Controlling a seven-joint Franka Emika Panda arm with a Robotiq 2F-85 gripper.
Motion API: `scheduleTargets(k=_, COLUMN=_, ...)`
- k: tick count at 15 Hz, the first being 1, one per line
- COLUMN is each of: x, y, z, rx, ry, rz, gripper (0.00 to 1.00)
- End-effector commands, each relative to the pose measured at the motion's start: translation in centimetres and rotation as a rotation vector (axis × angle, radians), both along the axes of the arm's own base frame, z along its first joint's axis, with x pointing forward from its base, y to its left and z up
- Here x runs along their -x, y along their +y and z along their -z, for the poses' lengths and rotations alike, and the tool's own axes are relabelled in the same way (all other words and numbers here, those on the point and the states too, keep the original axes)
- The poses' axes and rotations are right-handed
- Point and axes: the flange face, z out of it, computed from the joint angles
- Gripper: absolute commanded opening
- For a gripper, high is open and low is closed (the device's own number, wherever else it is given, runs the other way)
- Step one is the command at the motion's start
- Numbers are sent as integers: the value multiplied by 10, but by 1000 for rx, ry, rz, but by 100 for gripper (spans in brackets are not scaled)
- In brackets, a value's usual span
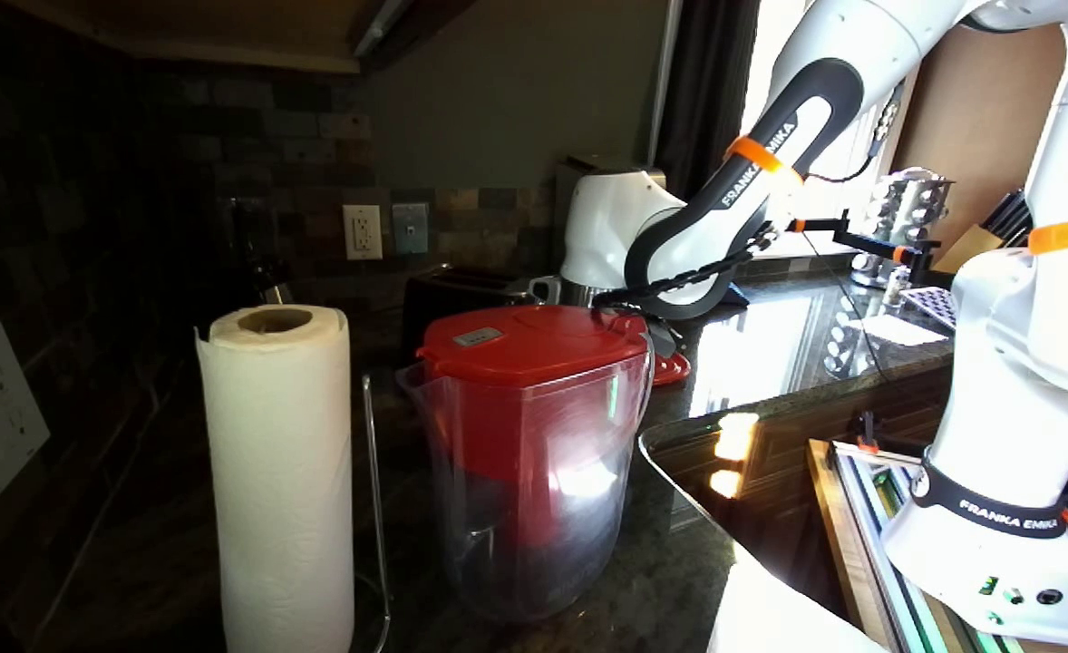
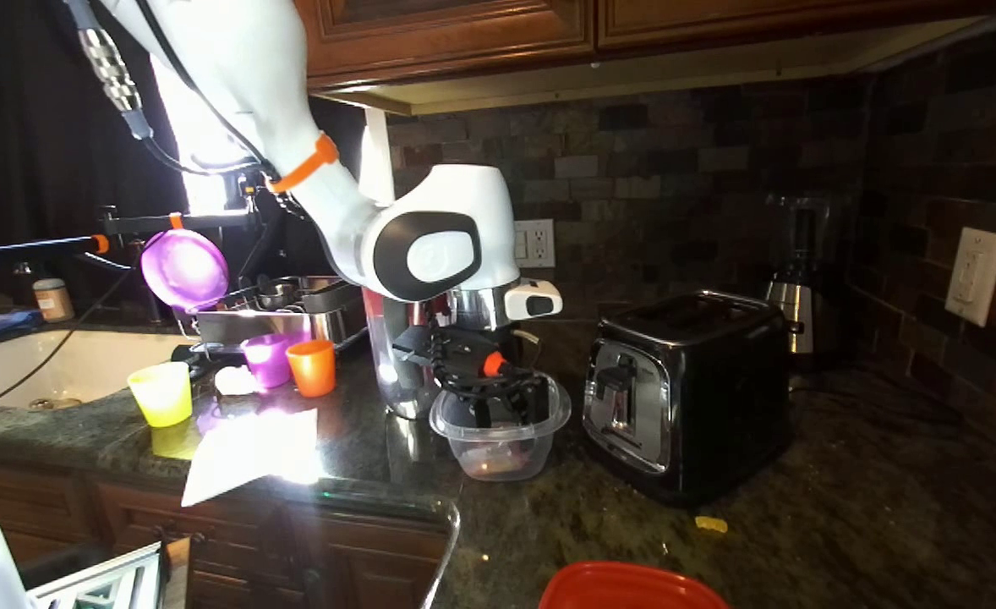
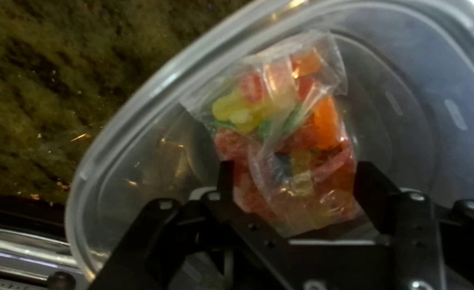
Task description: Take the red lid off the tupperware then remove the object in it and place it on the counter top
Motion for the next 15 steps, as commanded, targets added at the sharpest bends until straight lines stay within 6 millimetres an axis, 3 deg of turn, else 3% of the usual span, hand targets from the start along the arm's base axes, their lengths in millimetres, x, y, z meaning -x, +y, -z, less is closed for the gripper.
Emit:
scheduleTargets(k=1, x=-1, y=4, z=5, rx=19, ry=-2, rz=0, gripper=45)
scheduleTargets(k=7, x=-4, y=4, z=1, rx=32, ry=-16, rz=4, gripper=1)
scheduleTargets(k=15, x=0, y=5, z=-17, rx=9, ry=-40, rz=16, gripper=0)
